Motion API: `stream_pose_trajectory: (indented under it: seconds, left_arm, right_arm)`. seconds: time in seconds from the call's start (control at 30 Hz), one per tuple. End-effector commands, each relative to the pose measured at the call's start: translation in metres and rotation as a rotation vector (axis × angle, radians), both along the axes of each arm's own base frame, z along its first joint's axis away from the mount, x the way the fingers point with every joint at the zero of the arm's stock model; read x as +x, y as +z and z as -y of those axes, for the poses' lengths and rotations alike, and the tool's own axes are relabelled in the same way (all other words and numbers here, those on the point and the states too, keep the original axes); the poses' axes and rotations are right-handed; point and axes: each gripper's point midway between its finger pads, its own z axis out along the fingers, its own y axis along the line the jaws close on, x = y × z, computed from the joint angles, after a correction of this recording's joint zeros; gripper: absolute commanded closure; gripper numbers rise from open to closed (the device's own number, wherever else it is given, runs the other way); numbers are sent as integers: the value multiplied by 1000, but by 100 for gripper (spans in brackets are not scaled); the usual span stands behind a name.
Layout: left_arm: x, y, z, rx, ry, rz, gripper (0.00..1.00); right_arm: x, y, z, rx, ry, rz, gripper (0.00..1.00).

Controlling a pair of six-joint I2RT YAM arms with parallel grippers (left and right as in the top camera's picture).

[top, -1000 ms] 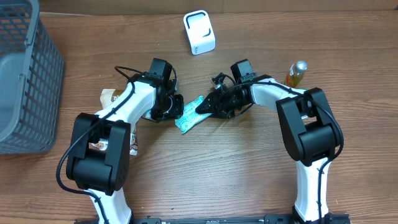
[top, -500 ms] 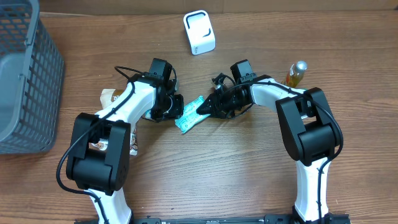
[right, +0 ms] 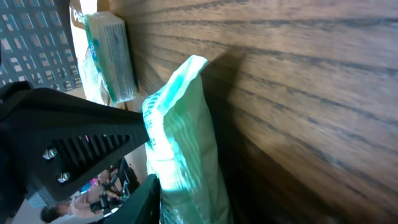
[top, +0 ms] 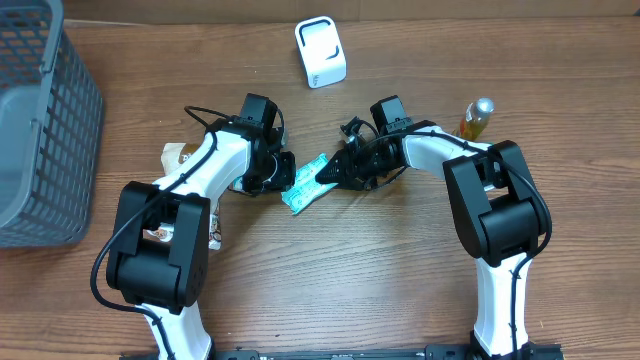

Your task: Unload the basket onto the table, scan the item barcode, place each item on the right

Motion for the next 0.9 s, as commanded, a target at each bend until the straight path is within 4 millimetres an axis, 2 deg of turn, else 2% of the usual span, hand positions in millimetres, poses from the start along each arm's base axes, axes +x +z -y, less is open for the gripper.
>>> stream_pose_trajectory:
  seconds: [0.0, 0.13, 0.23, 0.53, 0.67, 0.77, 0.87]
  left_arm:
    - [-6, -5, -6, 43, 4, -7, 96]
    - [-5, -5, -6, 42, 5, -5, 96]
    - [-6, -5, -6, 43, 5, -6, 96]
    - [-5, -5, -6, 42, 4, -5, 96]
    - [-5, -4, -5, 37, 4, -6, 96]
    - [1, 7, -3, 10, 11, 9, 96]
    - [14, 29, -7, 1, 29, 49, 96]
  right_arm:
    - [0, -9, -1, -16, -8, -5, 69]
    - [10, -9, -3, -17, -14, 52, 61]
    - [16, -8, -4, -9, -17, 86, 60]
    - [13, -9, -5, -13, -13, 77, 75]
    - [14, -9, -5, -13, -13, 78, 77]
    - [14, -9, -5, -12, -13, 78, 80]
    - [13, -9, -5, -12, -13, 78, 81]
